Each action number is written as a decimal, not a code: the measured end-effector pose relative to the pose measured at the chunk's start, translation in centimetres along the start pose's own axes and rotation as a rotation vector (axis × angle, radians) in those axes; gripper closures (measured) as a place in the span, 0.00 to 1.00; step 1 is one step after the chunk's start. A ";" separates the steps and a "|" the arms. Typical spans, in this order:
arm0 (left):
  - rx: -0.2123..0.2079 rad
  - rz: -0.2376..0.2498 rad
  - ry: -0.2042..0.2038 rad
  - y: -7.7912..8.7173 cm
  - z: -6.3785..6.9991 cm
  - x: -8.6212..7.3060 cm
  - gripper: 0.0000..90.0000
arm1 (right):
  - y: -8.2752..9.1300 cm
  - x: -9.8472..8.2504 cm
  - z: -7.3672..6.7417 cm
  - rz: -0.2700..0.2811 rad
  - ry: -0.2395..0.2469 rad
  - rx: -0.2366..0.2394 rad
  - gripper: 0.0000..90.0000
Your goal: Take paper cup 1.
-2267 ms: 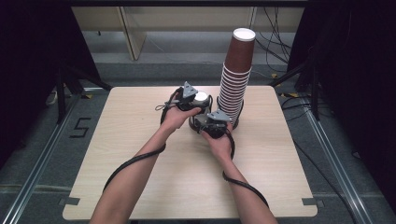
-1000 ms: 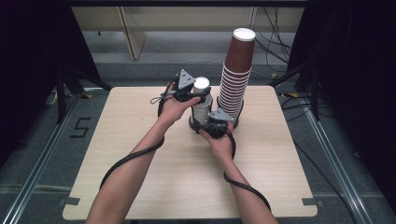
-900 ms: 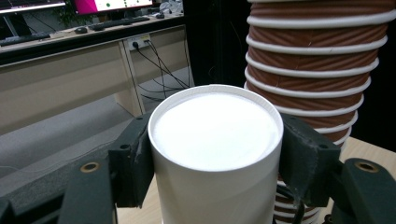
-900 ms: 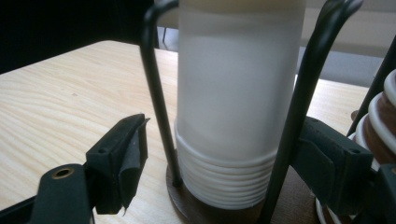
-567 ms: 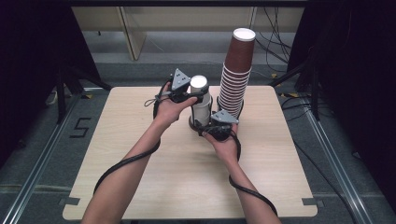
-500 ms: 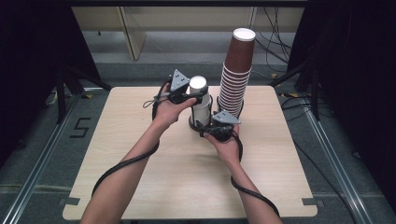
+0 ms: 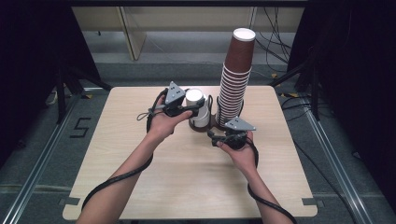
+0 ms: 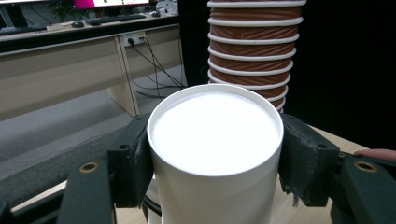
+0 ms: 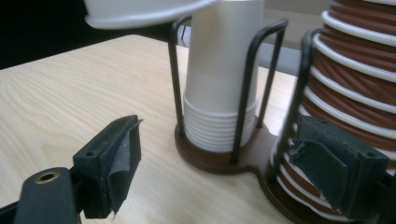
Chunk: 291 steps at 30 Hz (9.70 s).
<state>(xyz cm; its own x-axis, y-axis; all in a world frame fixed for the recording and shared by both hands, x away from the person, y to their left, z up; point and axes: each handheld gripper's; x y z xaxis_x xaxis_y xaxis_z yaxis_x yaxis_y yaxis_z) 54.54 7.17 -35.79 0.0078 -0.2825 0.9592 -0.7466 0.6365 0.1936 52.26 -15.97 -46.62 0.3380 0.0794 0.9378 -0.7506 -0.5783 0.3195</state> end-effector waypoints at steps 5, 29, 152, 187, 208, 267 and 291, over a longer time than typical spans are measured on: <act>0.010 0.009 -0.012 0.6 0.2 0.1 0.37 | 1.3 -0.3 0.2 -0.020 -0.016 -0.010 0.18; -0.114 -0.051 0.005 0.5 5.0 -3.9 0.37 | 3.7 -1.0 -1.7 -0.015 0.055 0.128 0.15; -0.190 -0.052 -0.006 2.3 5.2 -5.5 0.17 | 3.3 -0.8 0.8 -0.276 0.708 -0.135 0.30; -0.378 -0.206 -0.027 -1.5 6.0 -5.0 0.16 | 3.3 -1.4 -1.8 -0.287 1.175 -0.250 0.30; -0.394 -0.227 -0.039 -2.6 6.7 -6.2 0.24 | 3.1 -1.3 -2.6 -0.261 1.194 -0.256 0.30; -0.334 -0.166 0.009 -1.6 6.0 -7.8 0.36 | 3.3 -0.5 -2.3 -0.236 1.140 -0.202 0.16; -0.202 -0.063 0.040 0.1 6.4 -9.0 0.36 | 5.0 -0.8 2.0 -0.195 0.298 -0.080 0.17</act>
<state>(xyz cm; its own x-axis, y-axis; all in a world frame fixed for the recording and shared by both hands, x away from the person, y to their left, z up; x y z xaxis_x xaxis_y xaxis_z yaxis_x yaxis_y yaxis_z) 50.16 5.14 -45.71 0.0796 -0.3007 0.9504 -0.5952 0.7505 0.2873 49.43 -20.55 -46.04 0.3078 0.4220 0.8527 -0.7341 -0.4648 0.4950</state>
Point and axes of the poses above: each handheld gripper's, and its own axes: y roughly backward along the jaws, x roughly out of its top, z roughly to its right, and after that the axes turned 9 degrees about -y, right-handed
